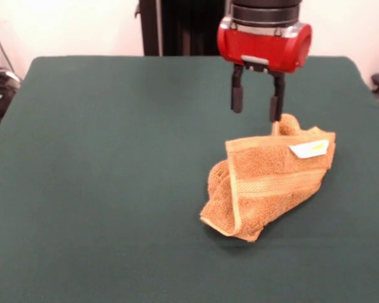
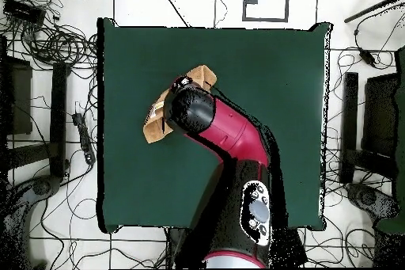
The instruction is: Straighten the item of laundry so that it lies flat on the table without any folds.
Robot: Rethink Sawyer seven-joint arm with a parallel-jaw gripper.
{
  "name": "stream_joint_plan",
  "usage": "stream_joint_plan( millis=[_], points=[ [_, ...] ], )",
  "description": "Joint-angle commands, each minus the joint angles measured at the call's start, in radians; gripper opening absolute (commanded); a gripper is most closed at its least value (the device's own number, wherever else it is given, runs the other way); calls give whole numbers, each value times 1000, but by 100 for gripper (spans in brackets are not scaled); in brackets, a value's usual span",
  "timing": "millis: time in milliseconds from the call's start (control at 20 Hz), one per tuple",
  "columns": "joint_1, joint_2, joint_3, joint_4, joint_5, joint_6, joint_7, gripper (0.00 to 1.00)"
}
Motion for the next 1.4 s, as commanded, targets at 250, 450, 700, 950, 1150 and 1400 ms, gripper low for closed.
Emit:
stream_joint_plan(
  millis=[250,450,700,950,1150,1400],
  points=[
    [-16,65,197,126,35,-160,222,100],
    [18,89,137,101,16,-102,230,100],
    [44,117,92,83,1,-72,233,100],
    [76,147,38,55,-11,-23,240,100],
    [96,178,0,18,-16,25,243,100],
    [97,215,-23,0,-20,29,225,100]
  ],
)
